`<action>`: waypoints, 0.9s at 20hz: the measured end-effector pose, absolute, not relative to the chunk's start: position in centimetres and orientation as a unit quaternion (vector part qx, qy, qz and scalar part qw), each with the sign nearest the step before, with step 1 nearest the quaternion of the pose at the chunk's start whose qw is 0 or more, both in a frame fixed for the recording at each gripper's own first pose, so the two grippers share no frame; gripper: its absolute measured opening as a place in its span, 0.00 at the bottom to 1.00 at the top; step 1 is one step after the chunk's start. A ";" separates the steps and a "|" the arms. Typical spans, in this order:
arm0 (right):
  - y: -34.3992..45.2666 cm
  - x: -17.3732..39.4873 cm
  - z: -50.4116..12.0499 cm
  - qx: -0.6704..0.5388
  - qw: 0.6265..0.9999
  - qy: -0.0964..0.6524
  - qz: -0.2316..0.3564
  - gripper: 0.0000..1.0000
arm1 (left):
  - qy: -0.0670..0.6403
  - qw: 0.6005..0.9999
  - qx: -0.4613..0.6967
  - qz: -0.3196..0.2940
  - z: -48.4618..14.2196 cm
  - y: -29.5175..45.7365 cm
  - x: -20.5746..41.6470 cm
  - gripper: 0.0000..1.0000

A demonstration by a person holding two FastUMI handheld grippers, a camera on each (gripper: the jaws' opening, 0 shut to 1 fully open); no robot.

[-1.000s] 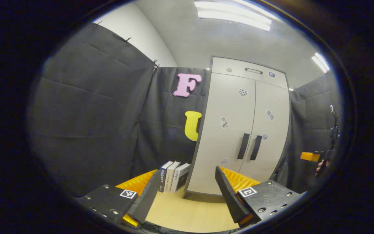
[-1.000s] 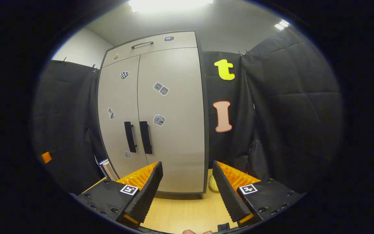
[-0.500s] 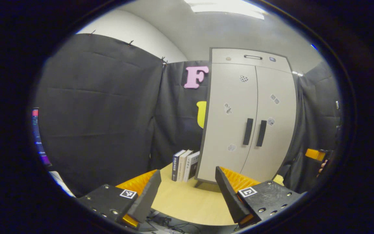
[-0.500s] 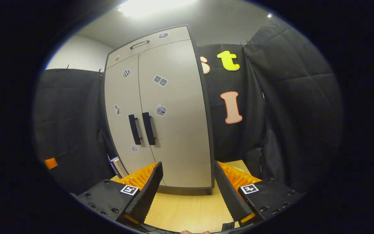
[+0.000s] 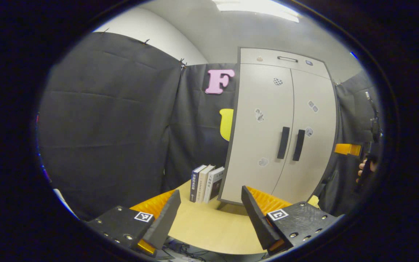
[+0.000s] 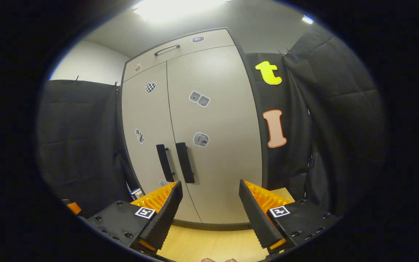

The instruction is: Open the right door of the double-door shoe cabinet with the right hand, and open the left door with the left hand.

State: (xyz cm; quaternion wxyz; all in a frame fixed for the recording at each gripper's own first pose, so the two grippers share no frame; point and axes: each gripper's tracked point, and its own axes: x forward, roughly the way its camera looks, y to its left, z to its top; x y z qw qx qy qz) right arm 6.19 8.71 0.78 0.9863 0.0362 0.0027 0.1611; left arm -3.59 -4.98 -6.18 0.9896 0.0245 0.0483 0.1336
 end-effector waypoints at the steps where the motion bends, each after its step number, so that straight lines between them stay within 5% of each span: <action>1: 9.8 7.1 1.3 0.036 0.986 0.001 0.161 0.98 | 0.049 0.990 0.028 0.132 -6.3 -4.0 -3.1 0.99; 18: 19.0 18.8 2.1 0.011 0.994 0.009 0.104 0.98 | 0.071 0.988 0.011 0.134 -9.7 7.8 2.2 0.99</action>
